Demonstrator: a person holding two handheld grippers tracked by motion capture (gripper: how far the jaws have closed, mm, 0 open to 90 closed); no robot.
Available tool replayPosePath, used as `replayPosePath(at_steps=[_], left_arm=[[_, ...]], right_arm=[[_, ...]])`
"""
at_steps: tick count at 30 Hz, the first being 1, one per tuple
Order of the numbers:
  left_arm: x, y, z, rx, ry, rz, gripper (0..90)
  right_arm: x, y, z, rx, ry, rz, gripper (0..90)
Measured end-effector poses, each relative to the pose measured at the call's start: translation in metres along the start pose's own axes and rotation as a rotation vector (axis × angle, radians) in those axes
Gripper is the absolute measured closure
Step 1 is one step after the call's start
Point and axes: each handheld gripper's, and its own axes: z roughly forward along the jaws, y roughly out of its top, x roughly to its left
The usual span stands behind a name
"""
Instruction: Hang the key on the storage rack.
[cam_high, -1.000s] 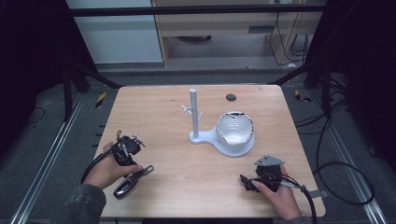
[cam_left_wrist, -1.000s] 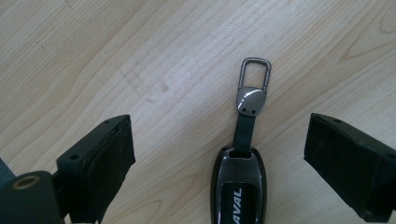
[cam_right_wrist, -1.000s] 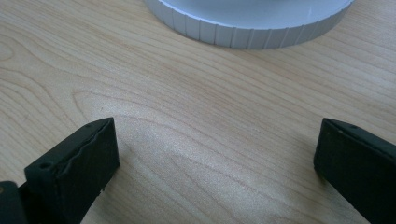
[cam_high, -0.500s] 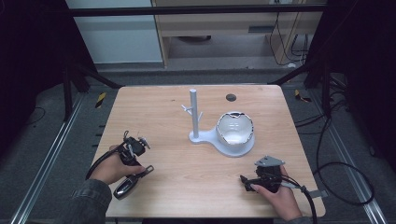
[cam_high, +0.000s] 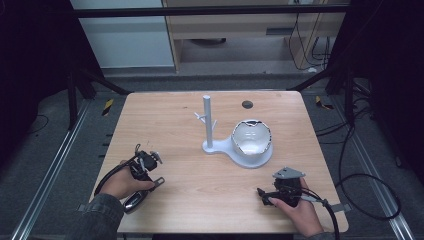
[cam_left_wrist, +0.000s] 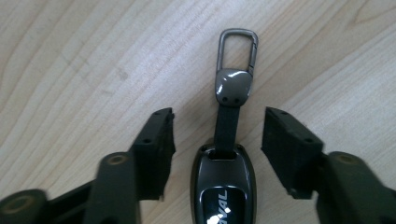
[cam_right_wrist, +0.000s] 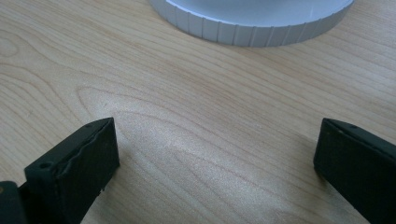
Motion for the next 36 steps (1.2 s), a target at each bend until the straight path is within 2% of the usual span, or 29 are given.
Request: replayPosePath(at_steps=[3,6,10,17,22,29,36], left_arm=[[-0.001,-0.001,0.003,0.009,-0.013,0.011,53.6],[-0.002,-0.002,0.007,0.020,-0.004,0.011,54.9],[0.000,-0.004,0.011,0.009,-0.004,0.008,58.1],[0.000,-0.003,0.011,0.001,-0.014,0.010,63.0],[-0.001,-0.002,0.013,0.019,-0.006,0.020,65.0],[-0.002,0.000,0.013,0.013,-0.011,0.035,73.2],[-0.001,-0.002,0.013,0.018,-0.021,0.033,78.6]], right_arm=[[0.000,0.000,0.000,0.000,0.001,0.000,0.5],[0.000,0.000,0.000,0.000,0.001,0.000,0.5],[0.000,0.000,0.000,0.000,0.000,0.000,0.5],[0.000,0.000,0.000,0.000,0.001,0.000,0.5],[0.000,0.000,0.000,0.000,0.000,0.001,0.5],[0.000,0.000,0.000,0.000,0.003,-0.001,0.5],[0.000,0.000,0.000,0.000,0.003,0.001,0.5]])
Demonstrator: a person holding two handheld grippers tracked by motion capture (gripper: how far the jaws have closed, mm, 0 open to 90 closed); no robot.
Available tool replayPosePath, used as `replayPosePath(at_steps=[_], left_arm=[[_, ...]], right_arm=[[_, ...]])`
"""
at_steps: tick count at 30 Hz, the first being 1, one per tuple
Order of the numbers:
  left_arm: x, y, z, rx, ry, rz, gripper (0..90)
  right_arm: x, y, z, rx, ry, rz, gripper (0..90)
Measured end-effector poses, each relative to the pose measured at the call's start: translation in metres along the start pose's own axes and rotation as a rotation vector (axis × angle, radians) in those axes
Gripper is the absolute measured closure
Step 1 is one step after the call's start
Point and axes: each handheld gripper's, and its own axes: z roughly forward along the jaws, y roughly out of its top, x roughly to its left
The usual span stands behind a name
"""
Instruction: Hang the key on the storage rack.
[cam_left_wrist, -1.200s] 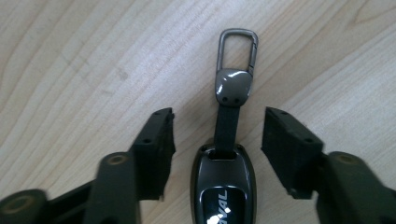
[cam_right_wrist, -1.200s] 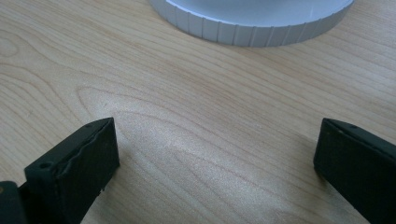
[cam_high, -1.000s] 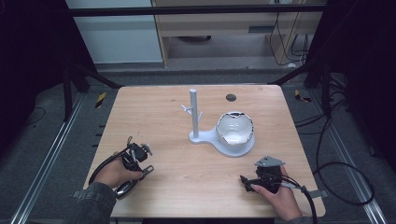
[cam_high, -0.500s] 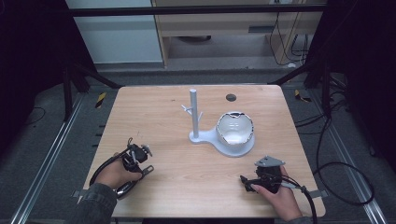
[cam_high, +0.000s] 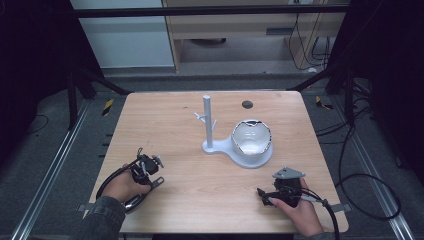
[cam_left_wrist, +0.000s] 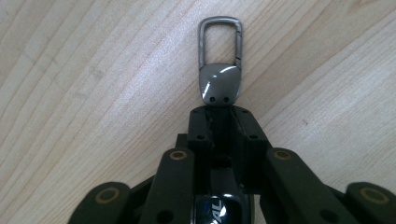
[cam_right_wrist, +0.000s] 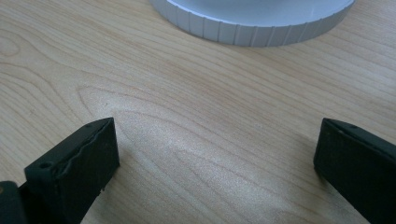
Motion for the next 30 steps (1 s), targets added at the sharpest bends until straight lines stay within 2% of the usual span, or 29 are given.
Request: replayPosePath(at_steps=[3,5,7,14,17,18,20,30], left_arm=[[-0.001,0.000,-0.001,0.002,0.004,-0.014,79.5],[-0.002,-0.002,-0.006,-0.023,0.021,-0.012,79.8],[-0.003,-0.004,-0.008,-0.034,0.019,-0.017,79.9],[-0.008,-0.027,-0.024,-0.172,0.025,-0.036,80.5],[-0.010,-0.036,-0.031,-0.214,0.040,-0.050,80.6],[-0.010,-0.036,-0.031,-0.214,0.040,-0.050,80.7],[-0.009,-0.042,-0.037,-0.253,0.046,-0.066,80.8],[-0.010,-0.049,-0.051,-0.314,0.057,-0.053,81.2]], right_arm=[[0.000,0.000,0.000,0.000,0.000,0.000,0.5],[0.000,0.000,0.000,0.000,0.001,0.000,0.5],[0.000,0.000,0.000,0.000,0.001,0.000,0.5],[0.000,0.000,0.000,0.001,0.002,0.001,0.5],[0.000,0.000,0.000,0.001,0.002,0.000,0.5],[0.000,0.000,0.000,0.001,0.002,0.000,0.5],[0.000,0.000,0.000,0.000,0.004,-0.002,0.5],[-0.002,0.001,0.001,-0.001,0.013,-0.018,0.5]])
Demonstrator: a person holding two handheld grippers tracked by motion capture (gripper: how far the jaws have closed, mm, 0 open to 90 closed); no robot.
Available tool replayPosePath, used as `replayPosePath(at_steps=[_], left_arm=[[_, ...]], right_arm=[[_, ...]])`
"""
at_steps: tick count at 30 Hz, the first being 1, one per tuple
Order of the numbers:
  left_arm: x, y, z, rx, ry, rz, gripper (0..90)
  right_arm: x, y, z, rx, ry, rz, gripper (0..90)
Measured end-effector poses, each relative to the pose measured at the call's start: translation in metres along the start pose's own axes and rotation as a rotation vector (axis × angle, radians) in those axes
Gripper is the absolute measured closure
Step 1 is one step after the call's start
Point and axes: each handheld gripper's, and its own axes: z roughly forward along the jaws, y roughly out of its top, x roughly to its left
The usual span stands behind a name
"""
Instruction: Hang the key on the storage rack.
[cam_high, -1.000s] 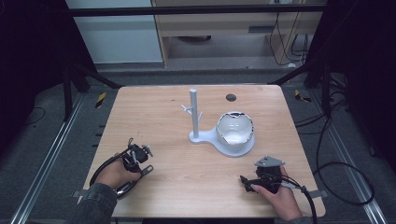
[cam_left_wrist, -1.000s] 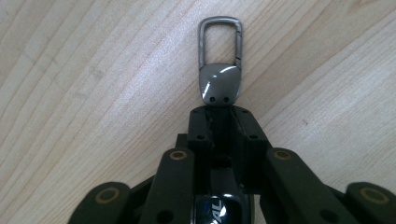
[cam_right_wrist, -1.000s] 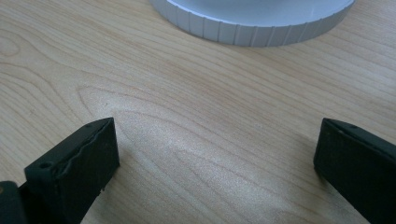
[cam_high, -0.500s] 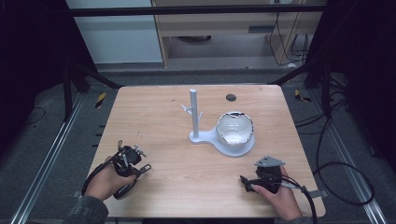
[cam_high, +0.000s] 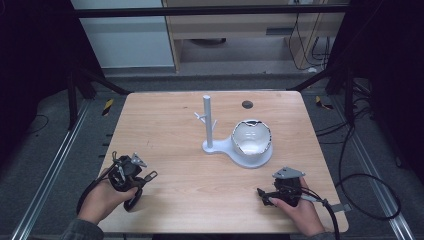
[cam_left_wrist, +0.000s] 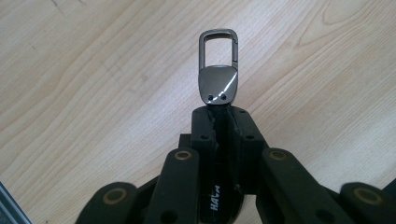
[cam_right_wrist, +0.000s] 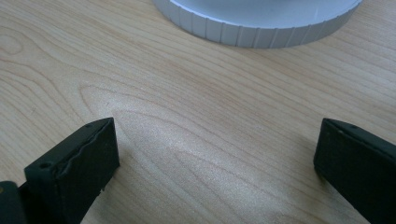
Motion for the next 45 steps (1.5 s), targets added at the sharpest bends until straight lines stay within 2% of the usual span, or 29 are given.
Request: replayPosePath(at_steps=[4,5,6,8,10,12,13,14,17,32,45], left_arm=[[-0.002,0.001,-0.009,-0.033,0.015,0.013,82.1],[-0.004,0.001,-0.015,-0.070,0.021,0.013,82.3],[-0.004,0.001,-0.015,-0.070,0.021,0.013,82.5],[-0.007,0.001,-0.024,-0.117,0.034,0.021,82.8],[-0.007,0.001,-0.026,-0.130,0.036,0.023,83.0],[-0.006,0.000,-0.030,-0.180,0.040,0.023,83.6],[-0.004,0.000,-0.033,-0.247,0.035,0.004,84.9],[-0.004,0.000,-0.033,-0.247,0.035,0.004,85.5],[-0.002,0.004,-0.035,-0.348,0.030,-0.016,85.8],[-0.005,0.022,-0.028,-0.429,0.058,-0.016,86.2],[-0.010,0.032,-0.028,-0.510,0.048,-0.038,86.2]], right_arm=[[0.000,0.000,0.000,0.000,-0.001,0.003,0.5],[0.000,0.000,0.000,-0.001,-0.001,0.002,0.5],[0.000,0.000,0.000,-0.001,-0.001,0.002,0.5],[0.000,0.000,0.000,0.000,0.000,0.004,0.5],[0.000,0.000,0.000,0.000,0.002,0.004,0.4],[0.000,0.001,0.000,0.001,0.003,0.005,0.5],[0.000,0.001,0.000,0.001,0.004,0.004,0.4],[0.000,0.001,0.000,0.001,0.004,0.004,0.4],[0.000,0.001,0.001,0.001,0.005,0.004,0.4],[0.001,0.001,0.001,0.001,0.004,0.009,0.5],[0.001,0.001,0.001,0.001,0.003,0.008,0.5]])
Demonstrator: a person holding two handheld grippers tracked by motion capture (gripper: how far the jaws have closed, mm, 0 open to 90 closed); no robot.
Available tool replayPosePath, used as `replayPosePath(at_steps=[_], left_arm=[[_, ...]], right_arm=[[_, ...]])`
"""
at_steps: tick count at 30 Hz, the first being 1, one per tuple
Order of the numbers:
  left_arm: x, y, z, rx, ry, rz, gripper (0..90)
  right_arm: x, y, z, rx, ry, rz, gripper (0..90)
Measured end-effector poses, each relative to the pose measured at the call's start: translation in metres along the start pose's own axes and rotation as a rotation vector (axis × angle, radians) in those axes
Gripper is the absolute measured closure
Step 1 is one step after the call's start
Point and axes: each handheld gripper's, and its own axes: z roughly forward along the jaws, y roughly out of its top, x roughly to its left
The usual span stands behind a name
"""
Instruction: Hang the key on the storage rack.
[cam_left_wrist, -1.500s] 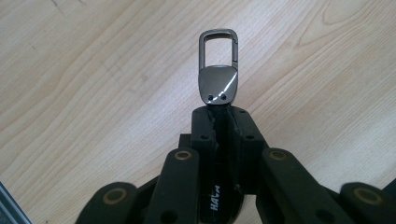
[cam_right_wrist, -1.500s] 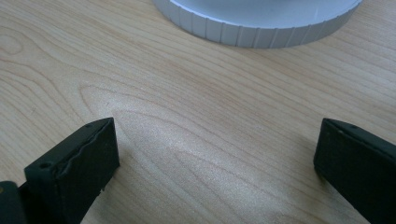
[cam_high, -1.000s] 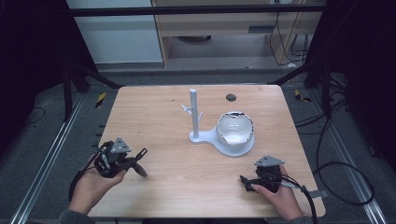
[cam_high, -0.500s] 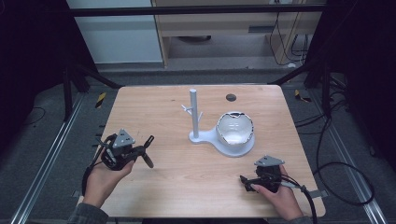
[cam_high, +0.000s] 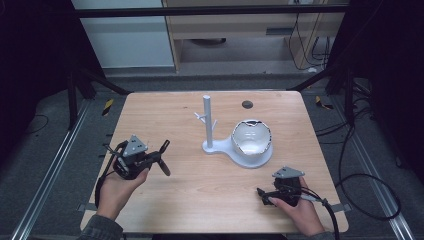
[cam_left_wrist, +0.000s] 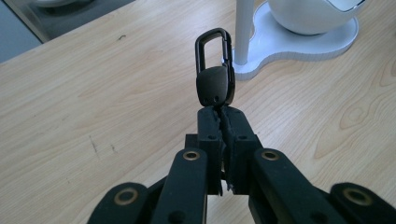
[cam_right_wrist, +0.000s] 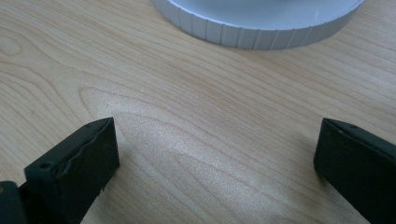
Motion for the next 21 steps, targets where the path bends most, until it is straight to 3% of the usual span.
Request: replayPosePath(at_steps=[9,21], left_arm=[[0.001,0.007,0.004,-0.033,0.006,-0.019,86.1],[-0.001,0.013,0.004,-0.045,0.006,-0.015,86.0]], right_arm=[[0.000,0.000,0.000,0.002,-0.003,0.001,0.5],[0.000,0.000,-0.001,0.004,0.001,0.007,0.5]])
